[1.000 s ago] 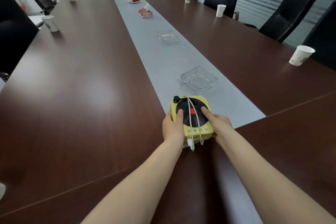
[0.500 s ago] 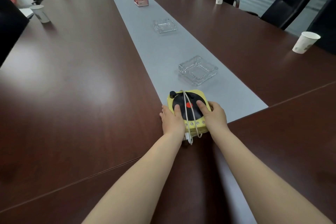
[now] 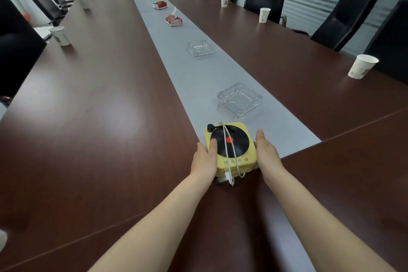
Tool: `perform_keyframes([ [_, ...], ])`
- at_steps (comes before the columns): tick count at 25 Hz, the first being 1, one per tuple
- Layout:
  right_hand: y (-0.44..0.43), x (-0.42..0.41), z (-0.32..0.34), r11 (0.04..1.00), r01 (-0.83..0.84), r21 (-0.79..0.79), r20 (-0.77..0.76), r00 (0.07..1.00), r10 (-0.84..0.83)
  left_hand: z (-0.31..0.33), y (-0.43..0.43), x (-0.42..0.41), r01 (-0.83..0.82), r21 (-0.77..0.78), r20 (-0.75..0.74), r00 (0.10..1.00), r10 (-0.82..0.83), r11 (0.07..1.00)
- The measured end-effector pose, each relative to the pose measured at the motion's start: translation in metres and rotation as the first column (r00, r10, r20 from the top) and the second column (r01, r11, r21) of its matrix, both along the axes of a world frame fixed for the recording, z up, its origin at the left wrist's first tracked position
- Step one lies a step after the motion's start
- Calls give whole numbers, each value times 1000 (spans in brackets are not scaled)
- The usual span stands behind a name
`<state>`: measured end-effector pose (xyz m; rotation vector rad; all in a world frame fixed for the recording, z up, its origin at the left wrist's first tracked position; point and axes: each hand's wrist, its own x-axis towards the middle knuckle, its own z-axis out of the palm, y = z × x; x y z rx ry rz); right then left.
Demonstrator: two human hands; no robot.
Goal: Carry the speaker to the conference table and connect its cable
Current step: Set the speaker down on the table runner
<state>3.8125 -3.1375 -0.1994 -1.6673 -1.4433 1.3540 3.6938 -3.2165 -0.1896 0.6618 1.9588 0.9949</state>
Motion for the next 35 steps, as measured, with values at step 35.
perform_keyframes([
  [35, -44, 24, 25, 975, 37, -218, -591, 790, -162, 31, 9, 11, -235, 61, 483, 857, 177, 970],
])
